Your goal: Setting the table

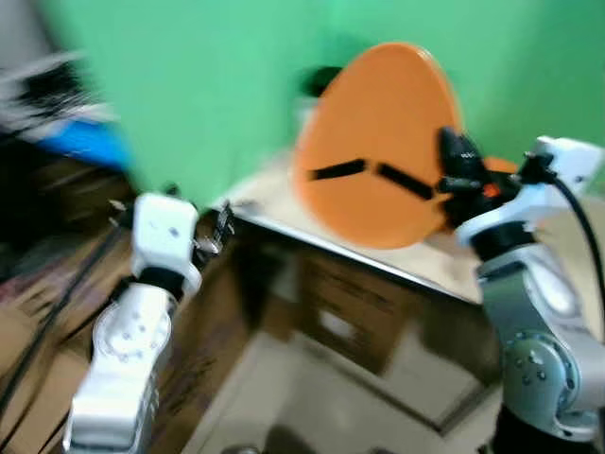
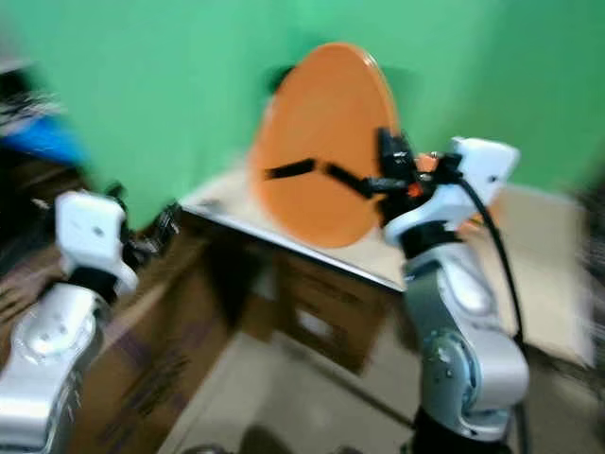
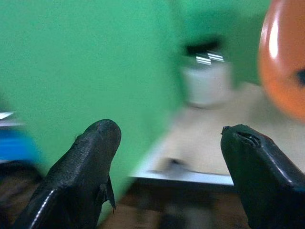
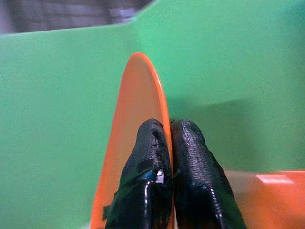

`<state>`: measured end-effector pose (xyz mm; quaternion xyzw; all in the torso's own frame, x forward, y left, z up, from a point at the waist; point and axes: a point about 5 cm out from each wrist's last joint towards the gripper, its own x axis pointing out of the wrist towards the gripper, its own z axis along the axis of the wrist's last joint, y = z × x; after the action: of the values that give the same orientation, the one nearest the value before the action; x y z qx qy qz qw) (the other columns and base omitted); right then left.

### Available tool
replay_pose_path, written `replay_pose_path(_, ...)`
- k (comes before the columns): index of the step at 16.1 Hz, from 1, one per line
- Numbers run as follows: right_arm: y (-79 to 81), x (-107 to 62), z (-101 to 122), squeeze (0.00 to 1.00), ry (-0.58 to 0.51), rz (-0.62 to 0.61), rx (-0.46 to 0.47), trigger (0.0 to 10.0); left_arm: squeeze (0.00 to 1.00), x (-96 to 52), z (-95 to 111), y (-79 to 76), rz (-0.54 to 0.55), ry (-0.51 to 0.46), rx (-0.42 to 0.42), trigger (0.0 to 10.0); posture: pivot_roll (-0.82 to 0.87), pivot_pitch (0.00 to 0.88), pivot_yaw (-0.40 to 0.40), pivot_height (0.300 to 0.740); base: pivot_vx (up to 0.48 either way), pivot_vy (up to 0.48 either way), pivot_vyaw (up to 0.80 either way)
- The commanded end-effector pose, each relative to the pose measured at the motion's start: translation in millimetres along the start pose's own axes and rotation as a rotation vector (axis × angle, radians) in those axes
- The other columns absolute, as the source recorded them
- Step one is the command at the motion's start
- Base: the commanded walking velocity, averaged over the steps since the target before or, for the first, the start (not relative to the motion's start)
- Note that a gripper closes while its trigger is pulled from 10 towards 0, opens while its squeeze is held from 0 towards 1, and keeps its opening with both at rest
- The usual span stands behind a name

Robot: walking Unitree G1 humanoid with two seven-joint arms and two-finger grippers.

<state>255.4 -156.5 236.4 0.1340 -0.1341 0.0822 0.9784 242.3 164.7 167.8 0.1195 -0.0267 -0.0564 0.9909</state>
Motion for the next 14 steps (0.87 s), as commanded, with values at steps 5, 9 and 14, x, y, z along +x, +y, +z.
replay_pose_path(5,2.7,0.1,45,0.0,-0.237,-0.018,-0.098,10.0,0.0,1.6,13,-2.0,0.018,-0.061,-0.018,10.0,0.02,0.0,0.004,0.74,0.0,0.0,-0.79)
replay_pose_path(9,4.1,3.7,63,0.0,-0.32,-0.042,-0.156,10.0,0.0,6.2,23,-2.5,0.023,-0.097,-0.039,10.0,0.0,0.0,0.001,0.74,0.0,0.0,-0.79)
replay_pose_path(14,-16.4,-1.5,72,0.0,-0.329,-0.143,-0.351,10.0,0.0,1.7,19,-8.6,-0.015,-0.088,0.011,10.0,0.0,0.0,-0.011,0.74,0.0,0.0,-0.8)
